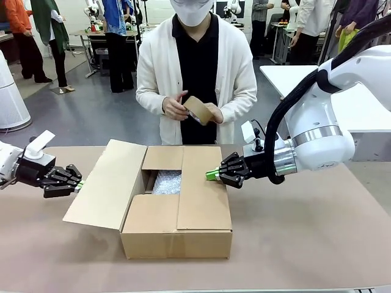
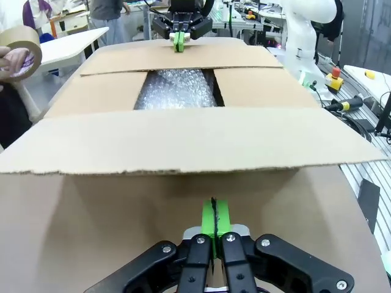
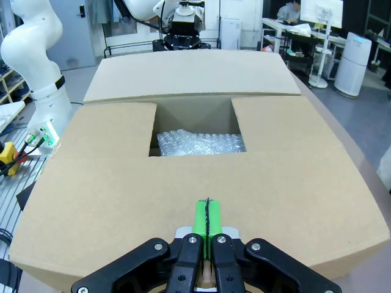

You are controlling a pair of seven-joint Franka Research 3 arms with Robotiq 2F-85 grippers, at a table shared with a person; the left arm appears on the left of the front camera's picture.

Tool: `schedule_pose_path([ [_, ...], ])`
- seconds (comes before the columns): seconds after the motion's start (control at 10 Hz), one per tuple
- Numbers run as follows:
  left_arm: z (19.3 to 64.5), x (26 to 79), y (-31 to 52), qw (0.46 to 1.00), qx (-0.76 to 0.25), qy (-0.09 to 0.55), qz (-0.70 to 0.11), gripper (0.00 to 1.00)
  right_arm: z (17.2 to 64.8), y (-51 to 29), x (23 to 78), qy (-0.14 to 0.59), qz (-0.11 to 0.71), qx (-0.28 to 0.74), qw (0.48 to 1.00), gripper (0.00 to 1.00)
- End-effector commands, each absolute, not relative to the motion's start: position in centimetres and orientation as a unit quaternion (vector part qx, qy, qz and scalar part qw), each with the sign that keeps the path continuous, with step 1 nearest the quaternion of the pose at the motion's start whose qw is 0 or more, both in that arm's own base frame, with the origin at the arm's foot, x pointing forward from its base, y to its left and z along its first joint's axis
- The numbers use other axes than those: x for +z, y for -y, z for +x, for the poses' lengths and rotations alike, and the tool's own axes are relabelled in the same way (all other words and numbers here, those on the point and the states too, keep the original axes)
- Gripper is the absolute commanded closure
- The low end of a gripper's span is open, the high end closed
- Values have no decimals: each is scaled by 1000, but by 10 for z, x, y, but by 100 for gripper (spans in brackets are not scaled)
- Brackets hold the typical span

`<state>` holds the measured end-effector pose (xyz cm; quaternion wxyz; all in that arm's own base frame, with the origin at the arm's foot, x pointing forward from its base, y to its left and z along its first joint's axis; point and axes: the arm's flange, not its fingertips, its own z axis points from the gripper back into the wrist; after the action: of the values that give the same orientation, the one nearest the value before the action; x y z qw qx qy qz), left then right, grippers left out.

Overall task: Wrap the clocks to prevent damage.
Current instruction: Push the left (or right) flap of the Package Box to close it.

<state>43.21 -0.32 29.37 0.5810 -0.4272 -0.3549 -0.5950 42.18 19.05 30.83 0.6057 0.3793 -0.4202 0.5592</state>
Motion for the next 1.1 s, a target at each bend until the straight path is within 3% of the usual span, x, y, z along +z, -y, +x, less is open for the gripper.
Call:
schedule_pose_path([
  [0.0, 433, 292, 19, 570, -599, 383, -412, 100, 421, -192, 302, 415, 378, 558, 611, 99],
  [1.0, 450, 340, 118, 540, -632, 375, -411, 100, 421, -192, 302, 415, 378, 558, 611, 99],
])
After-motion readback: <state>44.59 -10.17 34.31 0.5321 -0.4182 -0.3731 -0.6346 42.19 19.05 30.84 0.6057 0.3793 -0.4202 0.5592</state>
